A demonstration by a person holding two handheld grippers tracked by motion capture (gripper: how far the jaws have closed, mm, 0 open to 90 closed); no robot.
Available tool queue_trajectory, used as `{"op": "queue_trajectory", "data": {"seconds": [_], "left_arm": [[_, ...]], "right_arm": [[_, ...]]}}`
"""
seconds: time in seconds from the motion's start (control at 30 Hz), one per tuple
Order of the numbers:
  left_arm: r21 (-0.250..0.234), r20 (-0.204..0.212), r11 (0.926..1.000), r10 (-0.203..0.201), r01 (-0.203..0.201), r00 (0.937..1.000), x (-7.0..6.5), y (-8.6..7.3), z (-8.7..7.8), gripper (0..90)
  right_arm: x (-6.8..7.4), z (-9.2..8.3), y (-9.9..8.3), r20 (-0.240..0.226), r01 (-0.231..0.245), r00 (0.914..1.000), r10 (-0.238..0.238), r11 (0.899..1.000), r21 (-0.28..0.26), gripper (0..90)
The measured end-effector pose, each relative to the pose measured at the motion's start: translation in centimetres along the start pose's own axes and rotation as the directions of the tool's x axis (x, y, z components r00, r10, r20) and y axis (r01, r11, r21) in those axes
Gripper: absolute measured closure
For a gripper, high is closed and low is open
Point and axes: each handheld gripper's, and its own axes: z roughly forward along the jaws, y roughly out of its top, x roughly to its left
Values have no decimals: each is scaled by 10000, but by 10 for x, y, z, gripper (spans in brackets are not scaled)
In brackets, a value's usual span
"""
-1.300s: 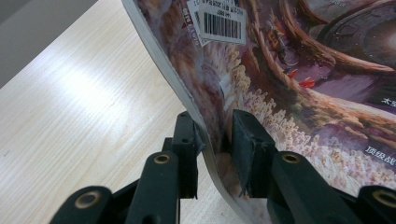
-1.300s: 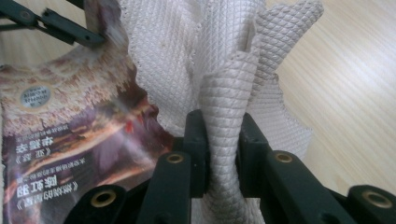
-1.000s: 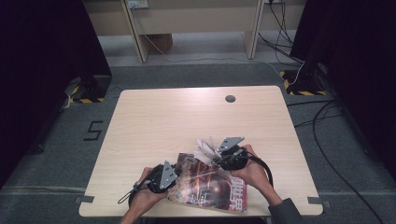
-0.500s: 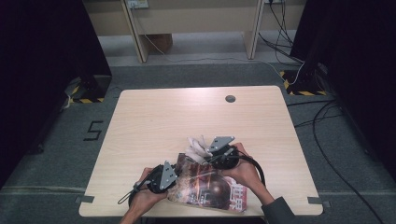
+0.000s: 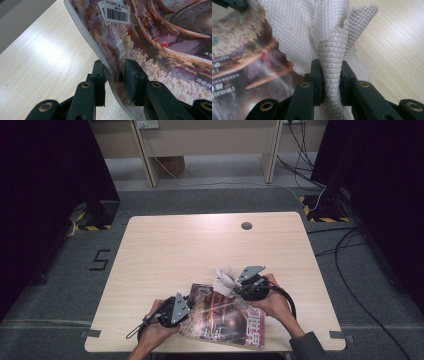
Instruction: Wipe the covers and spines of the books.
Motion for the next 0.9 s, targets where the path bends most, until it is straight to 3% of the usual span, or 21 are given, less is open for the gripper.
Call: {"op": "queue_trajectory", "data": {"seconds": [0.23, 0.63, 0.9], "left_arm": [[-12, -9, 10000, 13, -13, 10000, 0, 0, 0, 702], [-7, -44, 10000, 34, -34, 10000, 0, 0, 0, 700], [18, -52, 10000, 41, -41, 10000, 0, 1, 0, 700]], "right_arm": [[-8, -2, -11, 94, -330, 9994, 329, 9993, 148, 773], [0, -2, -1, 124, 13, 9999, -13, 10000, 3, 773], [-14, -5, -16, 381, -384, 9986, 368, 9984, 419, 771]]}}
